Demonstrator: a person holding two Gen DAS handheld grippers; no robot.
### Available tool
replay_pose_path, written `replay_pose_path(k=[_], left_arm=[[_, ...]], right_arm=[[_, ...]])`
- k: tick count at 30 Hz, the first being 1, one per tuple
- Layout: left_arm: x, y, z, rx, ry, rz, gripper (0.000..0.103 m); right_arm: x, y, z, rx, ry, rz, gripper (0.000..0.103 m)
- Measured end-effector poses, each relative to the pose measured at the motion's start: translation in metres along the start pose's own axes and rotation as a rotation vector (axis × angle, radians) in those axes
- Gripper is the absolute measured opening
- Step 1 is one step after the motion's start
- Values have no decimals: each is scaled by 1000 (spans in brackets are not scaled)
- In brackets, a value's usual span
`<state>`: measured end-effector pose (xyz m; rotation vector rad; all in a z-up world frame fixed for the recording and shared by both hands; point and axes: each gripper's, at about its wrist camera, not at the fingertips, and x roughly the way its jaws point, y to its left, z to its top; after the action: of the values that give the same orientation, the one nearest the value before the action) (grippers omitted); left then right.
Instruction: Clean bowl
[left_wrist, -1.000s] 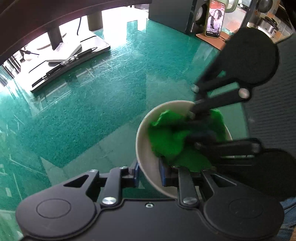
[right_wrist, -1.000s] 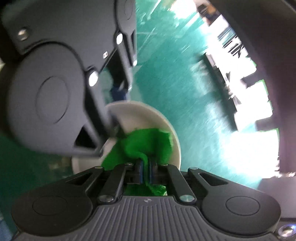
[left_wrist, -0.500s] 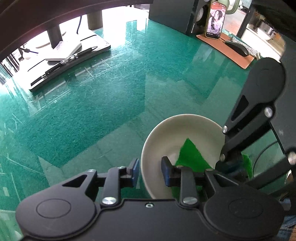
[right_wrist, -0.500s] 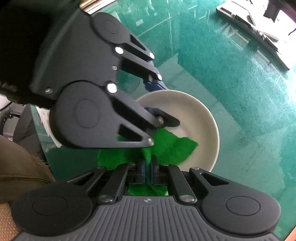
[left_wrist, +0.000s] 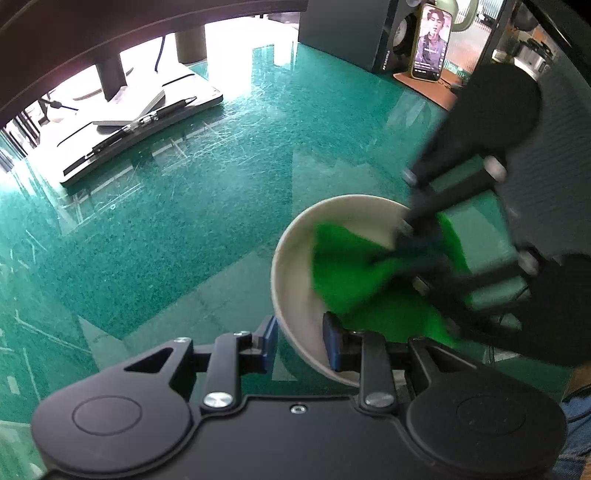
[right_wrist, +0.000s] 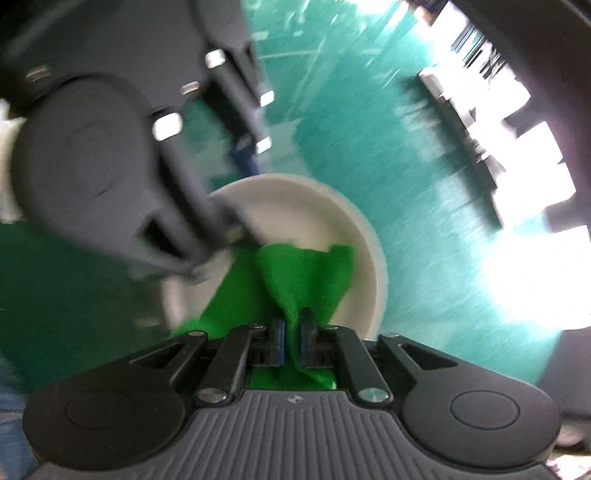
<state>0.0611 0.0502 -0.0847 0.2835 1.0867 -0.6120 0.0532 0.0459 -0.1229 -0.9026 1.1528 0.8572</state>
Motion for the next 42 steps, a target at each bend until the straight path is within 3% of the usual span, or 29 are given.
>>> replay_pose_path(k=[4, 7, 9, 17, 27, 30, 32, 39, 42], left_arm=[[6, -2, 14, 29, 21, -19, 50], [6, 1, 19, 22, 27, -16, 47], [1, 13, 17, -65, 21, -10, 42], [-25, 25, -8, -175, 3, -39, 41], [-12, 11, -13, -124, 75, -17, 38], [-11, 9, -9, -88, 89, -34, 23], [-10, 8, -6, -65, 98, -43, 22], [-3, 19, -5, -57, 120, -119, 20], [-4, 13, -5, -20, 121, -97, 21]], right_arm=[[-10, 1, -2, 178, -24, 223, 8], [-16, 6, -8, 196, -41, 188, 7], [-21, 9, -12, 208, -52, 164, 7], [-39, 20, -27, 256, -97, 69, 7], [-95, 57, -57, 263, -118, 22, 7], [-76, 50, -56, 266, -119, 26, 7], [-46, 25, -35, 258, -113, 29, 7], [-29, 26, -23, 146, -86, 28, 9], [-26, 31, -12, 48, -91, -51, 8]])
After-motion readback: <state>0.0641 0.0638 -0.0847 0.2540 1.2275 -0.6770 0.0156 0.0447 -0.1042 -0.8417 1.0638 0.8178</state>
